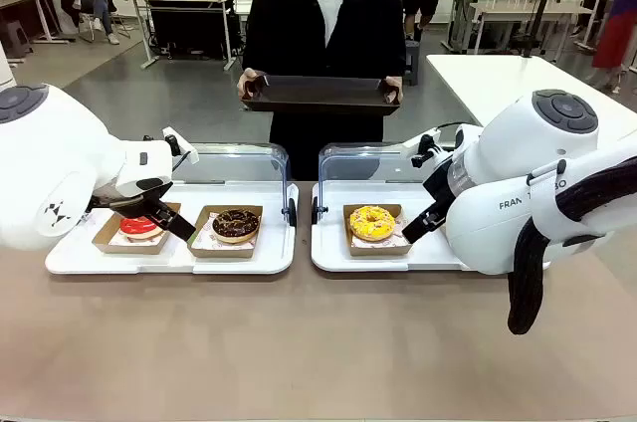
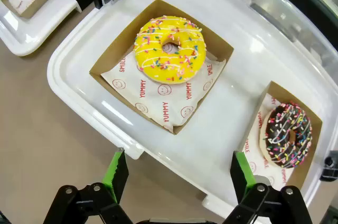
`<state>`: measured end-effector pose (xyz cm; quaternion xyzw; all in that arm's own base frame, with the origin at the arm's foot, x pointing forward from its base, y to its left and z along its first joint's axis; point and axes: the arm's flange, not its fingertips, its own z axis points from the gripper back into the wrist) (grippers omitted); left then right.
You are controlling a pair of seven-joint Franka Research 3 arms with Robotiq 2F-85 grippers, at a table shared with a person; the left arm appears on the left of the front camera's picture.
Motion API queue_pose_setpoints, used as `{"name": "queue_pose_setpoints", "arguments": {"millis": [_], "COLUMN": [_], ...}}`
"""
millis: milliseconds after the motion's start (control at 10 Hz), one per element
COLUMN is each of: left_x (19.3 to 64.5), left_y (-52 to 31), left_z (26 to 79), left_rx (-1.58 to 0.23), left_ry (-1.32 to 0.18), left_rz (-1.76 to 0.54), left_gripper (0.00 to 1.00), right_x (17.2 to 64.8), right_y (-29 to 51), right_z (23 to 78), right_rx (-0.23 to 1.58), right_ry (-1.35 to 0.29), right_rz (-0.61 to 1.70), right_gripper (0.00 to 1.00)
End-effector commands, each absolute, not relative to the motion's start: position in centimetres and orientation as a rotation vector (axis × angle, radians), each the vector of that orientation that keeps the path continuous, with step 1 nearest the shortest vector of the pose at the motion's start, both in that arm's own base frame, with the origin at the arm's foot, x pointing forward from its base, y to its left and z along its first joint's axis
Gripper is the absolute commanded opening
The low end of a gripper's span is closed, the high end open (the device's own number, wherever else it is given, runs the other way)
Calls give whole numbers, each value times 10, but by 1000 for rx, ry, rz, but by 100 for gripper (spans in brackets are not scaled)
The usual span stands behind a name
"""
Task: Provide the desired donut to the person.
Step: Pick up and lift the Paper togo box containing the Donut pointed at by the person.
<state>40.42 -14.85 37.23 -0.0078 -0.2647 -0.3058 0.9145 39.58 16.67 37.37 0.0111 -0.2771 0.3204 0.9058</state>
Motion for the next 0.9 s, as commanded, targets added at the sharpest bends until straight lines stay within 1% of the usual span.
{"name": "queue_pose_setpoints", "arguments": {"millis": [0,800], "left_x": [404,404], "left_y": [-149,-149], "left_z": [372,372], "left_rx": [-16,-16], "left_ry": [-545,-545], "left_rz": [-629,-629], "left_gripper": [100,100], "right_x": [396,396], "right_y": [167,167], "right_z": [374,374], "right_rx": [23,23], "right_ry": [-572,-572], "right_rz": [662,662], "right_gripper": [100,100]}}
